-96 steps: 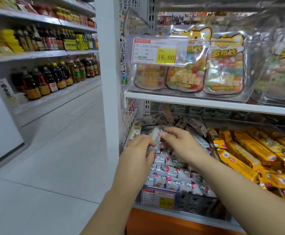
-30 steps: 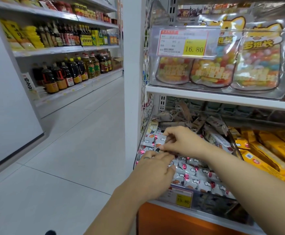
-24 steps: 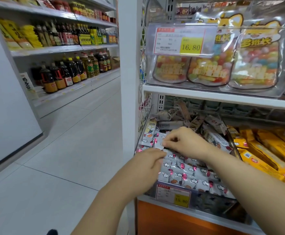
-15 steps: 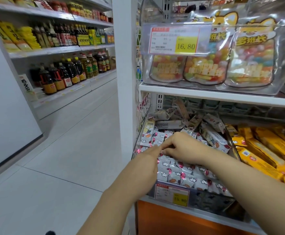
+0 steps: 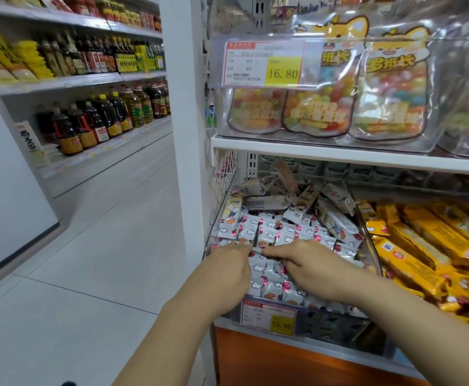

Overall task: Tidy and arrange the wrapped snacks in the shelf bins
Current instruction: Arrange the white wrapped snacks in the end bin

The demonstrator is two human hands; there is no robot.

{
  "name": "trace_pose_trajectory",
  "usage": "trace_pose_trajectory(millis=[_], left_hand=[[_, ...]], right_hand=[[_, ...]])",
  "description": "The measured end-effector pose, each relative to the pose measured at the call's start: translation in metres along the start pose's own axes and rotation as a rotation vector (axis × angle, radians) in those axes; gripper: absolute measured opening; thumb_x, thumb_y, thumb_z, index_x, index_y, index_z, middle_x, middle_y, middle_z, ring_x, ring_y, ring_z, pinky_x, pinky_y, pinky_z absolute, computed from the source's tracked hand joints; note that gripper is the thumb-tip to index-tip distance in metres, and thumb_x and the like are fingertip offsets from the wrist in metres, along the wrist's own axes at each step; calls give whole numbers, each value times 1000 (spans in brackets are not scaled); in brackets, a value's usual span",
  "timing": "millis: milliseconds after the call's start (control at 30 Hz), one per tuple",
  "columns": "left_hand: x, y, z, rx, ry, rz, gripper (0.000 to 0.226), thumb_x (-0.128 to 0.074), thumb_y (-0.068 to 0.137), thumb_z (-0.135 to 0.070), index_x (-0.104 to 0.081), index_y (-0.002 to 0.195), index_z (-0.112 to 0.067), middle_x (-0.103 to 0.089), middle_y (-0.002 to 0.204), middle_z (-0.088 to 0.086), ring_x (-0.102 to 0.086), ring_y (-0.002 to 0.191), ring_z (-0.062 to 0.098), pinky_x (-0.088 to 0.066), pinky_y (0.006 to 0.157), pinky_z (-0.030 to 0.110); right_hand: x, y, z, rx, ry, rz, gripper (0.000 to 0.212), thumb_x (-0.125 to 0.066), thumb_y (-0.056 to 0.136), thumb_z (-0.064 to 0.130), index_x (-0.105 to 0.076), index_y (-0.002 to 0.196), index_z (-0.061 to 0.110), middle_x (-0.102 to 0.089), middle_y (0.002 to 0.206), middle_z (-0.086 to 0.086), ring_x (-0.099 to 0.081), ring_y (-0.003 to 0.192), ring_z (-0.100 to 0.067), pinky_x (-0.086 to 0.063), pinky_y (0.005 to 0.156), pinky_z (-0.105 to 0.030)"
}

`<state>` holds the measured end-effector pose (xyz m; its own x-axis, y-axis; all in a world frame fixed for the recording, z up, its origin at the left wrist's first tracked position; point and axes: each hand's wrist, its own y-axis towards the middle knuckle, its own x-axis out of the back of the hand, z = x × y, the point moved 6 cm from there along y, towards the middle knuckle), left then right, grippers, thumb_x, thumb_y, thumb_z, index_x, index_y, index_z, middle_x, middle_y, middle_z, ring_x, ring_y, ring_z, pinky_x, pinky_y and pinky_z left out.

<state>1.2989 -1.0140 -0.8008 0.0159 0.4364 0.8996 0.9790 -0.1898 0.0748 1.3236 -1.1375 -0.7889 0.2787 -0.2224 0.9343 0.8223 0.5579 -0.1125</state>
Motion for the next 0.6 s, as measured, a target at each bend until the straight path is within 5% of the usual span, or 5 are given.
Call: trace_pose_trajectory(millis=[133, 233, 400, 467, 600], left_hand=[[15, -10, -4, -16, -120, -157, 37, -35, 101, -13, -50, 134, -18, -52, 131, -5, -47, 119, 13, -30, 90, 9], [32, -14, 0, 24, -260, -313, 37, -38, 99, -11, -55, 131, -22, -51, 114, -14, -50, 97, -1, -28, 73, -5], [50, -20, 9, 142, -480, -528, 34, -43, 97, -8, -62, 117, -27, -62, 95, -21, -58, 88, -8, -40, 71, -2], [51, -22, 7, 140, -460, -532, 34, -43, 97, -7, -62, 113, -29, -62, 94, -18, -56, 86, -11, -41, 72, -2], [53, -24, 8, 126, -449, -541, 33, -43, 97, -5, -65, 114, -23, -65, 97, -13, -56, 83, -11, -40, 72, -2]], right_hand=[[19, -5, -9, -38, 190, -8, 38, -35, 100, 15, -53, 131, 29, -66, 114, 6, -62, 85, -13, -48, 76, -23], [38, -5, -17, -71, 299, -217, 33, -42, 99, 14, -60, 123, 26, -65, 115, 10, -64, 95, -7, -50, 80, -21], [42, 16, 6, 0, 275, -337, 27, -53, 95, 19, -63, 119, 26, -68, 99, 9, -63, 72, -1, -42, 57, -3], [37, 30, 21, 57, 233, -326, 34, -54, 93, 13, -59, 125, 24, -65, 104, 4, -63, 80, -7, -44, 67, -8], [21, 58, 36, 144, 79, -261, 51, -56, 87, 4, -51, 133, 24, -40, 141, -2, -42, 127, -18, -32, 107, -29]])
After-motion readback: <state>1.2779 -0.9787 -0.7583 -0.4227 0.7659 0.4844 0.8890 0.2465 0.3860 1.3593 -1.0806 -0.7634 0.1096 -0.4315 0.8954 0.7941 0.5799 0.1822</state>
